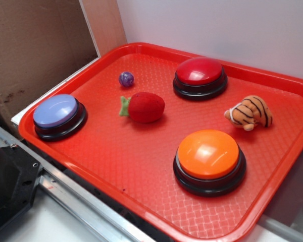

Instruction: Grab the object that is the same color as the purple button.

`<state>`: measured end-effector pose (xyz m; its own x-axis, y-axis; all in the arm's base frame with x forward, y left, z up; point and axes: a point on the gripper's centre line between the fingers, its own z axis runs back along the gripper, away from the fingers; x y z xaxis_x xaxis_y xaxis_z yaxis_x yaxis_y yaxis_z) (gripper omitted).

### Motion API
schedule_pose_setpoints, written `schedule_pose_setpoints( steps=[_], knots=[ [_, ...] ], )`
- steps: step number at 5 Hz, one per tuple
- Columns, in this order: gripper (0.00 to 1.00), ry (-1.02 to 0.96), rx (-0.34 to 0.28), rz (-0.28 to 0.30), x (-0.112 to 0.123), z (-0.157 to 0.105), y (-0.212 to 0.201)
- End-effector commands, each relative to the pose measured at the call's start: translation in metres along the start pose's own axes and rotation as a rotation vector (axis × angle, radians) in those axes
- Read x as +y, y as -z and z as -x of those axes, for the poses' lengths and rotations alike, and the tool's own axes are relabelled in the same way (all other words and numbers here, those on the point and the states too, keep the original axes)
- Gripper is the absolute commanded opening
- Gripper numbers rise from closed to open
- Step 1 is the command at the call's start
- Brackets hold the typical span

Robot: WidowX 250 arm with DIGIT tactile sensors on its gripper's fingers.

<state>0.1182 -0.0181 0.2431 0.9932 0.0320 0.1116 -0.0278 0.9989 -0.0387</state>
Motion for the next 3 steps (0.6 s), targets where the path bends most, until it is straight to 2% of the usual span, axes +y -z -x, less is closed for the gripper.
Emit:
schedule_pose_setpoints(
  steps=[1, 2, 3],
  knots=[
    [1.0, 0.0, 0.0, 0.0, 0.0, 0.0, 0.0],
    [1.0, -0.028, -0.009, 0.028, 0.006, -0.019, -0.019],
    [1.0, -0.059, -0.012, 0.001, 0.017, -0.052, -0.028]
  ],
)
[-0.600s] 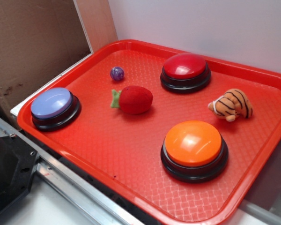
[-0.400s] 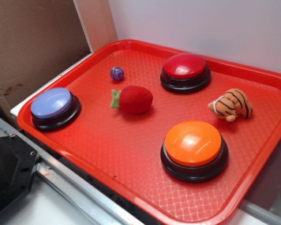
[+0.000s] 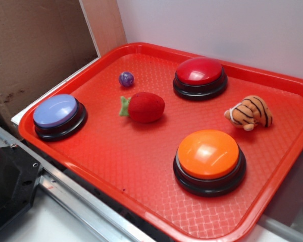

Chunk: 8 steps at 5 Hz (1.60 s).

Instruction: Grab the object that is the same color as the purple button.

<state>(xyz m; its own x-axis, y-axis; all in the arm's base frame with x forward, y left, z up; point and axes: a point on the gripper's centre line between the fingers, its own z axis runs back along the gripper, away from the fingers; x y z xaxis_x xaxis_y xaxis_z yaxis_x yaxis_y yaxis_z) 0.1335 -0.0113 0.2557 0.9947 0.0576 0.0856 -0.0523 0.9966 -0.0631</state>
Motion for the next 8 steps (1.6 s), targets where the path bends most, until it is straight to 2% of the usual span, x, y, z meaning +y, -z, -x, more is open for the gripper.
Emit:
schedule_pose_setpoints(
  steps=[1, 2, 3, 4, 5, 6, 7, 8],
  knots=[
    [1.0, 0.004, 0.035, -0.113, 0.009, -0.077, -0.004],
    [1.0, 0.078, 0.145, -0.206, 0.018, -0.123, 0.054],
    [1.0, 0.108, 0.253, -0.23, 0.04, -0.138, 0.109],
    [1.0, 0.137, 0.295, -0.209, 0.06, -0.138, 0.157],
    [1.0, 0.171, 0.308, -0.199, 0.071, -0.138, 0.177],
    [1.0, 0.163, 0.288, -0.126, 0.085, -0.137, 0.188],
    [1.0, 0.201, 0.289, -0.101, 0.081, -0.143, 0.198],
    [1.0, 0.231, 0.305, -0.103, 0.077, -0.143, 0.209]
  ],
)
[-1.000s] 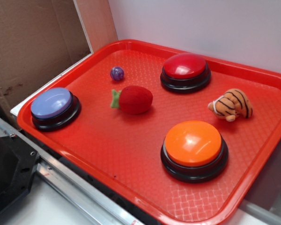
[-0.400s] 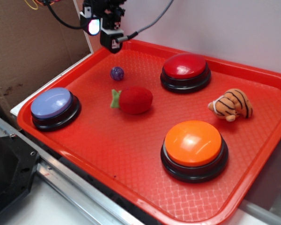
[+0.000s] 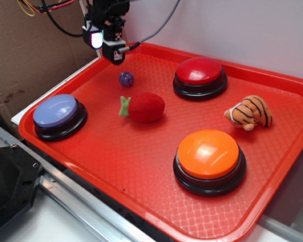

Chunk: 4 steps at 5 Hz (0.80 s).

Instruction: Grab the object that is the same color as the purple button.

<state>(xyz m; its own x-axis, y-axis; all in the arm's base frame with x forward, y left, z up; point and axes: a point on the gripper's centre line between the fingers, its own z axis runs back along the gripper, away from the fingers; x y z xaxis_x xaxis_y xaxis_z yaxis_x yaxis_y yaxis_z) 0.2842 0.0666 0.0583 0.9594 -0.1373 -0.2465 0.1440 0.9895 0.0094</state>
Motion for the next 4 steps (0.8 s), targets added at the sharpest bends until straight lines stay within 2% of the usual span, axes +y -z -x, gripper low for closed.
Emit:
schedule_pose_setpoints(
  steps=[1, 3, 4],
  knots=[
    [1.0, 0.075, -0.016, -0.039, -0.013, -0.011, 0.01],
    [1.0, 0.123, -0.008, -0.031, -0.028, -0.013, 0.021],
    [1.0, 0.119, 0.039, -0.032, -0.026, -0.017, 0.038]
  ],
)
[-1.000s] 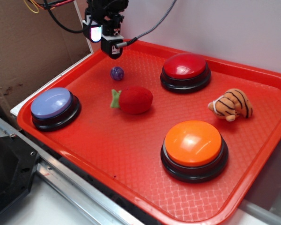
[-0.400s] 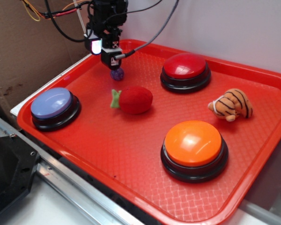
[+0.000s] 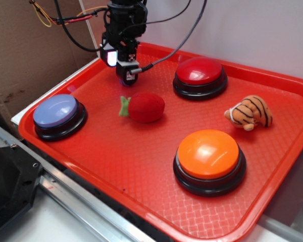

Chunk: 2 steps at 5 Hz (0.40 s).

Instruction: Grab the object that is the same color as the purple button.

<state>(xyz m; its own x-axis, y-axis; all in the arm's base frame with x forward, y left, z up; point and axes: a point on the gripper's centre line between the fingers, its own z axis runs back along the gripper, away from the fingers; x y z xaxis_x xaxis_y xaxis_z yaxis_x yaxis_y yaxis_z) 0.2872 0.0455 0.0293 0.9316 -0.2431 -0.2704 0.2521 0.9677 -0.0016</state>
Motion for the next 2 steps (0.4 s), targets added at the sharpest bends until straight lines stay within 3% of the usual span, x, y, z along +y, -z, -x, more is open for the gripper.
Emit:
schedule_pose_setpoints(
  steps=[1, 2],
  knots=[
    [1.0, 0.038, 0.046, -0.008, -0.0042, -0.0159, 0.026],
    [0.0, 0.059, 0.024, -0.01, -0.0018, -0.0171, 0.0295]
  ],
)
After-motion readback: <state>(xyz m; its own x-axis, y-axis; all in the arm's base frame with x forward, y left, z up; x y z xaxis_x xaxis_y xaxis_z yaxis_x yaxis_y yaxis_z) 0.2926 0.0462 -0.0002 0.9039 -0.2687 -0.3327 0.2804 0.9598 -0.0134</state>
